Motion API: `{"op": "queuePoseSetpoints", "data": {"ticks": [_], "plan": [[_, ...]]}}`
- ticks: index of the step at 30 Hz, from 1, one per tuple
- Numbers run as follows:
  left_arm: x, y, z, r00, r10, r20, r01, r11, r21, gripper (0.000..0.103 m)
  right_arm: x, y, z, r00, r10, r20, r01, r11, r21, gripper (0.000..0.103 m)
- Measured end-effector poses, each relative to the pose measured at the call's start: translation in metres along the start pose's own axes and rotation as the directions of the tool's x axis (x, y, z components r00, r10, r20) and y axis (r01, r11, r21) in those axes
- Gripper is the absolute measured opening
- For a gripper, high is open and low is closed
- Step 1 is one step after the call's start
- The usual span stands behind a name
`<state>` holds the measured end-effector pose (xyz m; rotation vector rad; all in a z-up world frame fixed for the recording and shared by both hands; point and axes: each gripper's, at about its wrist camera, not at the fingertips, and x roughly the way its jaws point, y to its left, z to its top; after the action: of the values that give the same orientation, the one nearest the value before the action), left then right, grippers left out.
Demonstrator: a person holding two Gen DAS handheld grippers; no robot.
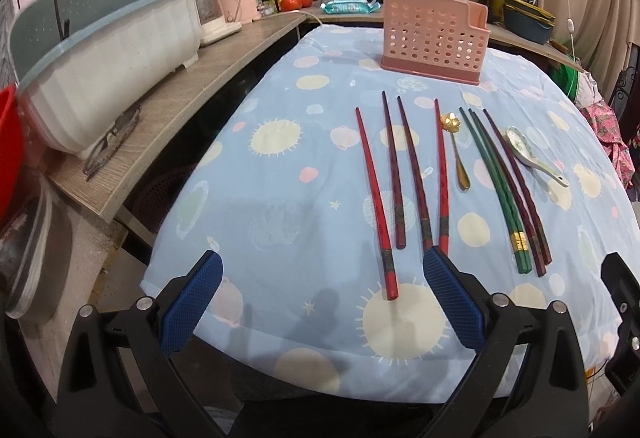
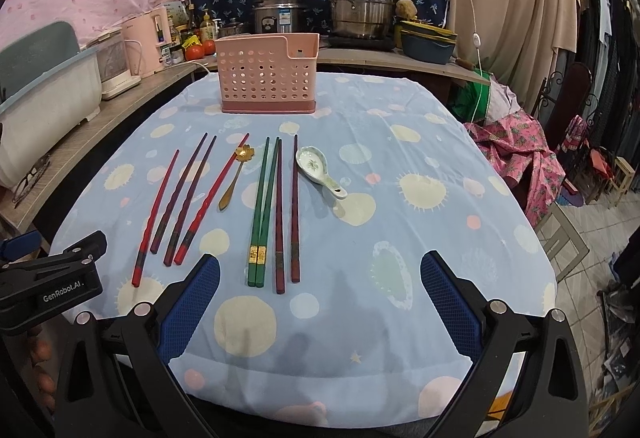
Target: Organize utensils
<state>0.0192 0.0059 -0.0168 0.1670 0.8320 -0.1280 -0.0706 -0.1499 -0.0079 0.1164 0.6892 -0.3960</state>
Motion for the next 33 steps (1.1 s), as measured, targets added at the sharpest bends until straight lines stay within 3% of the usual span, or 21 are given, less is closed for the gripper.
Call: {"op": "queuePoseSetpoints", "data": {"ticks": [8, 10, 13, 17, 18, 21, 24, 29, 33], "plan": [[0.037, -0.004, -0.004, 0.994, -0.049, -0.099, 0.050, 0.999, 0.008, 0.093, 0.022, -0.011, 0.003, 0.999, -0.003, -0.043, 0.004, 1.000, 0.029, 0.096], [0.044, -0.006, -0.006, 0.991, -0.064, -0.121, 0.065, 0.998, 0.012, 0.083, 0.028, -0.013, 0.003, 0.999, -0.003, -0.054, 0.004, 0.999, 0.035, 0.096], [0.052, -0.009, -0.008, 0.986, -0.080, -0.148, 0.083, 0.996, 0.015, 0.079, 0.037, -0.014, 0.005, 0.998, -0.004, -0.067, 0.006, 0.999, 0.037, 0.096], [0.058, -0.009, -0.008, 0.981, -0.096, -0.169, 0.099, 0.995, 0.013, 0.065, 0.046, -0.015, 0.007, 0.997, -0.007, -0.080, 0.010, 0.999, 0.041, 0.096], [0.058, -0.008, -0.008, 0.982, -0.097, -0.163, 0.101, 0.995, 0.013, 0.060, 0.049, -0.016, 0.008, 0.997, -0.006, -0.083, 0.010, 0.999, 0.044, 0.096], [0.062, -0.006, -0.003, 0.981, -0.119, -0.154, 0.123, 0.992, 0.013, 0.029, 0.056, -0.018, 0.013, 0.996, -0.002, -0.085, 0.007, 0.999, 0.051, 0.096], [0.066, -0.002, 0.002, 0.978, -0.138, -0.155, 0.139, 0.990, -0.001, 0.013, 0.064, -0.020, 0.024, 0.998, 0.008, -0.065, -0.004, 0.998, 0.061, 0.094], [0.073, 0.000, 0.009, 0.976, -0.150, -0.156, 0.151, 0.989, -0.009, 0.009, 0.092, -0.027, 0.050, 0.997, 0.044, -0.059, -0.039, 0.995, 0.087, 0.064], [0.077, 0.001, 0.013, 0.976, -0.150, -0.156, 0.150, 0.989, -0.012, 0.008, 0.123, -0.033, 0.061, 0.989, 0.102, -0.103, -0.088, 0.987, 0.132, 0.042]]}}
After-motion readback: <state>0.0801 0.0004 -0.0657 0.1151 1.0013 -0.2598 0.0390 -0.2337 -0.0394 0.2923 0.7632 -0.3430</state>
